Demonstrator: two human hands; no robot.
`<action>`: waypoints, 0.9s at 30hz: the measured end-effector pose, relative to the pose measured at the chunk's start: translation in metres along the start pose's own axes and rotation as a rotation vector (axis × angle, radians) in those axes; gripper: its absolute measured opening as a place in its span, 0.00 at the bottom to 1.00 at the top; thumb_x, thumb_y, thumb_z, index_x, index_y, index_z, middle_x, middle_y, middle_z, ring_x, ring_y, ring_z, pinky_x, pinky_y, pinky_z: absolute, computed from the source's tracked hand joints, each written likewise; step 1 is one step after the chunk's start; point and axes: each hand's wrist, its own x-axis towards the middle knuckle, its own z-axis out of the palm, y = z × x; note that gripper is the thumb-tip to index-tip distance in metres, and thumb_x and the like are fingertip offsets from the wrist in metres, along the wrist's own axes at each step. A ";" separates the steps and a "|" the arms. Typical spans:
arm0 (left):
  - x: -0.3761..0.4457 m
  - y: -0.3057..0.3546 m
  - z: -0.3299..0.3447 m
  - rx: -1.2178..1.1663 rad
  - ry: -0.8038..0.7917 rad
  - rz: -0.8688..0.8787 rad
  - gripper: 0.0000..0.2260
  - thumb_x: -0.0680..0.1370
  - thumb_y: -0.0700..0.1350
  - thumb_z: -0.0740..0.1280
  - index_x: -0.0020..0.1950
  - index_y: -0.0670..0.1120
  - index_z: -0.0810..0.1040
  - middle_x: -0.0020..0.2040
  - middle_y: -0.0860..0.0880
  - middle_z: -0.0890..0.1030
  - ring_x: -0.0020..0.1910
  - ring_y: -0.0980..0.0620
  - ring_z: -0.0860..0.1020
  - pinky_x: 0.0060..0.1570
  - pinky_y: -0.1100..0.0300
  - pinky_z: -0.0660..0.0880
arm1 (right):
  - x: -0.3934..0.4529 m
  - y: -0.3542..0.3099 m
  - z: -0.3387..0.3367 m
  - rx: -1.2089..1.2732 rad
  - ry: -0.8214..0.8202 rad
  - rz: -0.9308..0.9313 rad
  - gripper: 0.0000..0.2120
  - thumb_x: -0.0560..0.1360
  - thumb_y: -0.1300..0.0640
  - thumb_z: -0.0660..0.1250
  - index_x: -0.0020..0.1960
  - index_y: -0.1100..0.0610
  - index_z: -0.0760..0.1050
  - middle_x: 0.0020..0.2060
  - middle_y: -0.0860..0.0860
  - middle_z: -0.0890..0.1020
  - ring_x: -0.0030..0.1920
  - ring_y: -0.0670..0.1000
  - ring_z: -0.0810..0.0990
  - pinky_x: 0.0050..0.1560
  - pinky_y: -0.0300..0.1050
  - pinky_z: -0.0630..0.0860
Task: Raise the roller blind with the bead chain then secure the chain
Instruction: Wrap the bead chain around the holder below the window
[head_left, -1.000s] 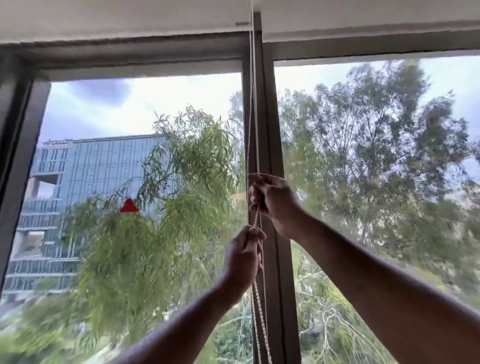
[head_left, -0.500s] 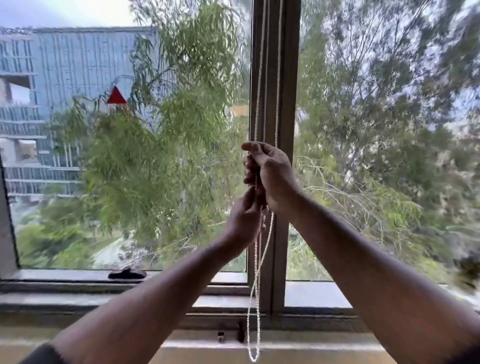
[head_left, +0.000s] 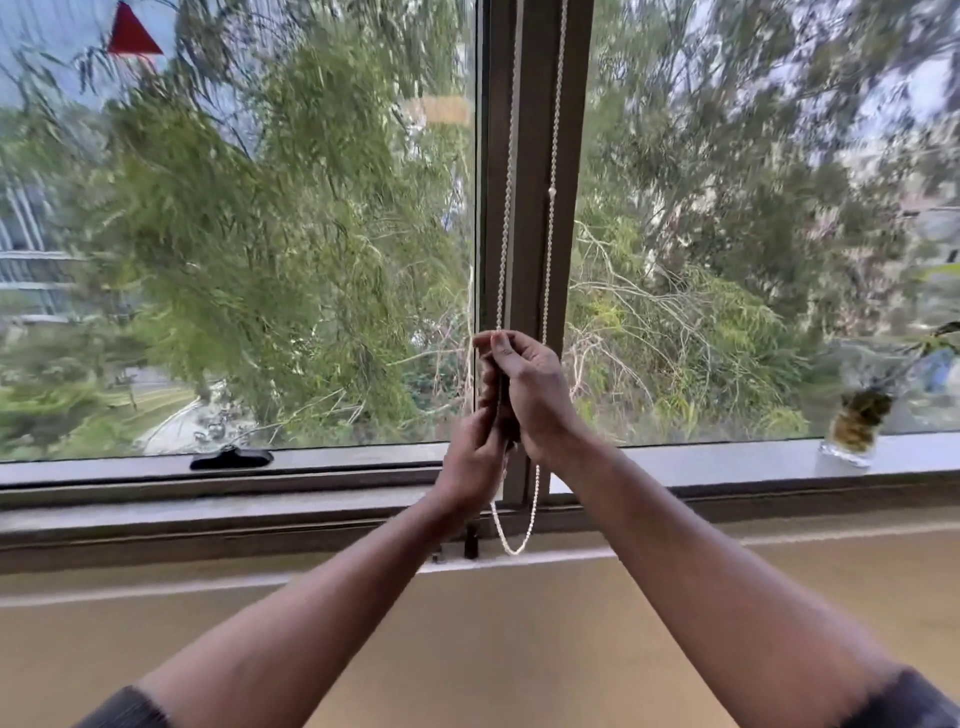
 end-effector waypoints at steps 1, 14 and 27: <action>-0.006 -0.007 0.000 -0.006 -0.011 -0.024 0.12 0.79 0.52 0.60 0.37 0.51 0.74 0.24 0.56 0.69 0.23 0.58 0.62 0.28 0.55 0.55 | -0.002 0.009 -0.002 -0.010 0.014 0.014 0.11 0.86 0.58 0.59 0.55 0.63 0.78 0.31 0.51 0.72 0.27 0.45 0.70 0.28 0.36 0.71; -0.048 -0.101 0.007 0.142 -0.082 -0.316 0.10 0.77 0.52 0.63 0.36 0.53 0.75 0.28 0.53 0.72 0.28 0.51 0.68 0.32 0.54 0.65 | -0.022 0.119 -0.066 -0.085 0.083 0.259 0.10 0.85 0.58 0.61 0.51 0.62 0.78 0.30 0.52 0.73 0.27 0.48 0.69 0.28 0.38 0.70; -0.047 -0.165 0.024 0.166 0.122 -0.512 0.06 0.75 0.48 0.66 0.45 0.46 0.79 0.31 0.50 0.76 0.32 0.53 0.73 0.35 0.60 0.69 | -0.022 0.190 -0.136 -0.190 -0.169 0.384 0.09 0.79 0.57 0.72 0.53 0.63 0.81 0.43 0.61 0.84 0.40 0.55 0.81 0.33 0.53 0.76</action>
